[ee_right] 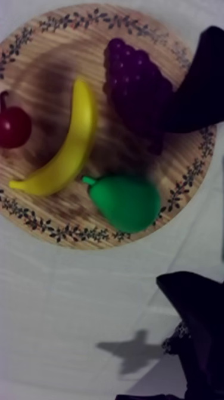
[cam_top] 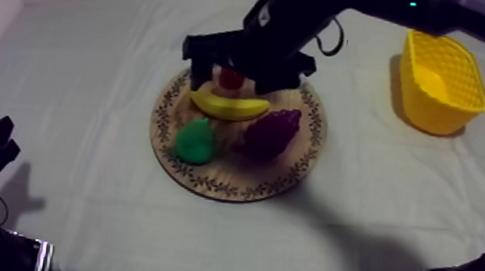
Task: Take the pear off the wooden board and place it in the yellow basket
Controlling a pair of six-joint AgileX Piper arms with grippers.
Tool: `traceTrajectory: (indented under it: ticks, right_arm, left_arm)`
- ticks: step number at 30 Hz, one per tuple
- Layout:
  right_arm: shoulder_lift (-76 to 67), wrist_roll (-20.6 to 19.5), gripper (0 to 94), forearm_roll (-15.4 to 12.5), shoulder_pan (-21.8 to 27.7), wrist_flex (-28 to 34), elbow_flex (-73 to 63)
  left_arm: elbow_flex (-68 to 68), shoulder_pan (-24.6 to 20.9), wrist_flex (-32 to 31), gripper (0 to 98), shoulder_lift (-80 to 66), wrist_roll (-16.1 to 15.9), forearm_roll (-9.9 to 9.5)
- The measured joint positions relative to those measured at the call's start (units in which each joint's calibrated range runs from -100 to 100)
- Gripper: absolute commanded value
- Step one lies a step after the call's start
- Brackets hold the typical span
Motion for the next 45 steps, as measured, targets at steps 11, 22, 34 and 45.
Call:
traceTrajectory:
  ticks: [11, 22, 34, 45]
  right_arm:
    - [12.59, -0.48, 90.8, 0.78, -1.62, 0.06, -6.42]
    - [21.69, -0.30, 91.6, 0.55, -2.19, 0.23, -11.02]
    - [26.33, 1.65, 72.2, -0.80, -2.47, 6.09, -17.35]
    - [28.32, 3.74, 52.1, -2.45, -1.64, 10.98, -20.06]
  left_arm:
    - [0.00, 0.00, 0.00, 0.1, 0.00, 0.00, 0.00]
    - [0.00, 0.00, 0.00, 0.1, 0.00, 0.00, 0.00]
    - [0.00, 0.00, 0.00, 0.1, 0.00, 0.00, 0.00]
    - [0.00, 0.00, 0.00, 0.1, 0.00, 0.00, 0.00]
